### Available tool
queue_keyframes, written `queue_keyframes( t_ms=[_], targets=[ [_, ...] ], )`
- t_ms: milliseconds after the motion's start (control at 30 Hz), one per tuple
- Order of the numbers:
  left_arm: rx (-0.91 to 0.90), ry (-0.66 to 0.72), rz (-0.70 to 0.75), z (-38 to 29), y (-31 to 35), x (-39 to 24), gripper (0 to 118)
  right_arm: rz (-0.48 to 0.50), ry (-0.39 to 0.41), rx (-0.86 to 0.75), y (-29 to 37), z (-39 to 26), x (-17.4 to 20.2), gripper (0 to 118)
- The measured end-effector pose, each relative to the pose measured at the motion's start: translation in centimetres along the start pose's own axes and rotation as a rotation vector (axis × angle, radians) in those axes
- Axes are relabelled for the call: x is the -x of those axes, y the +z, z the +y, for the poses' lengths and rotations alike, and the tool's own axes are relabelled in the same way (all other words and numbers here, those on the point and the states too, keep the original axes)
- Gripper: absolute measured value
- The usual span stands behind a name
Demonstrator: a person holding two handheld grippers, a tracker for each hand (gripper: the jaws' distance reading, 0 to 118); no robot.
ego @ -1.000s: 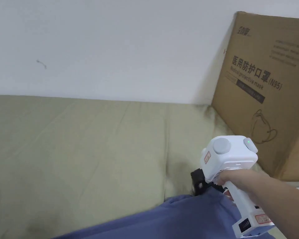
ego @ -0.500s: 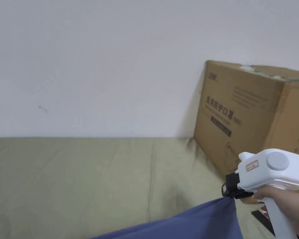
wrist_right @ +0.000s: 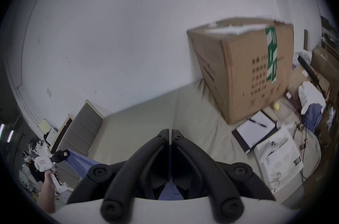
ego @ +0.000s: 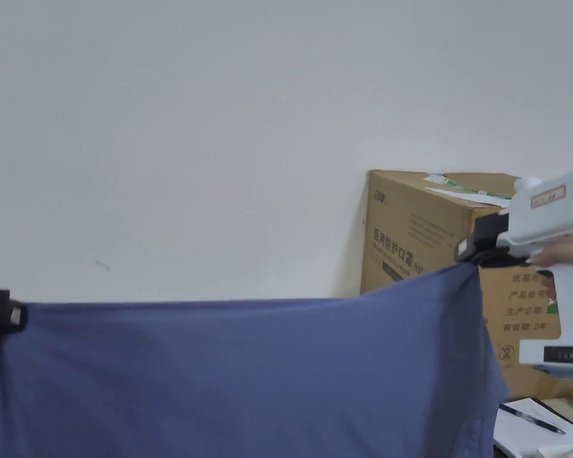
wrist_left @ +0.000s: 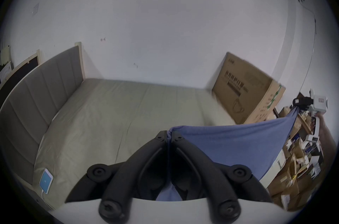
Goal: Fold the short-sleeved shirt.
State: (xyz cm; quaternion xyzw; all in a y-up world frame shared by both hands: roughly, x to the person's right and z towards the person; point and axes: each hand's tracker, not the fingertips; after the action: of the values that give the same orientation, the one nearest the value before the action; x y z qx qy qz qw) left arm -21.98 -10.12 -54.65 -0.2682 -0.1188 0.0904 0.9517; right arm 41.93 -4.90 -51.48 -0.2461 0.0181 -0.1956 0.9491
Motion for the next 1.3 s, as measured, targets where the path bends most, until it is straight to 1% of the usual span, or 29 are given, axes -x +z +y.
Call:
queue_keyframes(
  t_ms=[33, 100, 133, 167, 200, 267, 300, 367, 400, 500, 533, 567, 667, 733, 800, 900, 1033, 1100, 1133, 1167, 1200, 1233, 1300],
  targets=[
    [-0.014, 0.016, -0.001, 1.2, 0.4, -0.2, 1, -0.003, 0.011, -0.032, 0.6, 0.9, 0.8, 2],
    [-0.036, 0.013, 0.013, 3.2, 0.4, -0.3, 1, -0.001, 0.018, -0.046, 1.0, 2.8, 1.8, 2],
    [-0.051, 0.007, 0.014, 4.3, 0.4, -0.5, 1, -0.005, 0.009, -0.062, 1.3, 3.8, 2.5, 2],
    [-0.064, -0.002, 0.025, 5.4, 0.3, -0.7, 1, 0.030, -0.035, -0.088, 1.1, 4.9, 2.9, 2],
    [-0.076, -0.006, 0.032, 6.3, 0.1, -0.8, 1, 0.049, -0.057, -0.101, 0.8, 5.9, 3.2, 2],
    [-0.106, -0.010, 0.048, 8.5, -0.8, -0.8, 1, 0.047, -0.049, -0.135, 0.1, 7.8, 4.5, 2],
    [-0.124, -0.009, 0.056, 9.5, -1.4, -0.7, 1, 0.040, -0.039, -0.158, -0.3, 8.7, 5.1, 2],
    [-0.178, 0.013, 0.129, 11.6, -2.9, -1.0, 1, 0.018, -0.018, -0.194, -1.8, 11.1, 6.2, 2],
    [-0.194, 0.025, 0.130, 12.4, -3.6, -1.0, 1, 0.023, -0.006, -0.206, -2.5, 12.0, 6.8, 2],
    [-0.267, 0.022, 0.153, 14.8, -6.0, -1.1, 1, -0.010, 0.079, -0.297, -4.4, 14.8, 9.1, 2],
    [-0.303, 0.010, 0.162, 15.4, -6.7, -1.2, 1, -0.027, 0.101, -0.349, -4.8, 15.4, 10.0, 2],
    [-0.325, 0.020, 0.179, 16.0, -7.6, -1.1, 1, -0.022, 0.115, -0.397, -5.3, 15.9, 10.7, 2],
    [-0.371, 0.031, 0.204, 16.9, -10.0, -1.1, 1, 0.006, 0.153, -0.507, -6.7, 16.4, 12.0, 2],
    [-0.417, 0.033, 0.203, 16.5, -11.5, -0.9, 1, -0.035, 0.193, -0.539, -7.9, 16.0, 12.3, 2],
    [-0.423, 0.023, 0.220, 15.5, -13.3, -0.6, 1, -0.042, 0.208, -0.536, -9.5, 15.0, 11.8, 2],
    [-0.371, 0.021, 0.211, 13.0, -16.4, 0.1, 1, -0.072, 0.205, -0.491, -12.7, 12.5, 9.7, 2],
    [-0.203, -0.001, 0.177, 6.3, -21.3, 1.0, 1, -0.102, 0.125, -0.335, -18.1, 5.4, 4.6, 2],
    [-0.099, 0.037, 0.112, 0.9, -23.5, 1.7, 1, -0.103, 0.103, -0.230, -20.8, 0.0, 2.1, 2],
    [-0.019, 0.065, 0.098, -2.2, -24.7, 2.2, 1, -0.094, 0.109, -0.177, -22.0, -3.4, 0.9, 2],
    [0.063, 0.079, 0.106, -5.4, -25.4, 2.3, 1, -0.062, 0.083, -0.103, -23.1, -6.7, -0.5, 2],
    [0.114, 0.082, 0.098, -8.9, -25.9, 2.5, 1, -0.059, 0.056, -0.034, -24.1, -10.1, -1.8, 2],
    [0.160, 0.077, 0.099, -12.2, -26.3, 2.7, 1, -0.074, 0.024, 0.022, -24.7, -13.6, -3.0, 2],
    [0.273, 0.077, 0.089, -18.2, -26.1, 2.7, 1, -0.116, -0.012, 0.150, -25.0, -20.7, -5.2, 2]
  ],
)
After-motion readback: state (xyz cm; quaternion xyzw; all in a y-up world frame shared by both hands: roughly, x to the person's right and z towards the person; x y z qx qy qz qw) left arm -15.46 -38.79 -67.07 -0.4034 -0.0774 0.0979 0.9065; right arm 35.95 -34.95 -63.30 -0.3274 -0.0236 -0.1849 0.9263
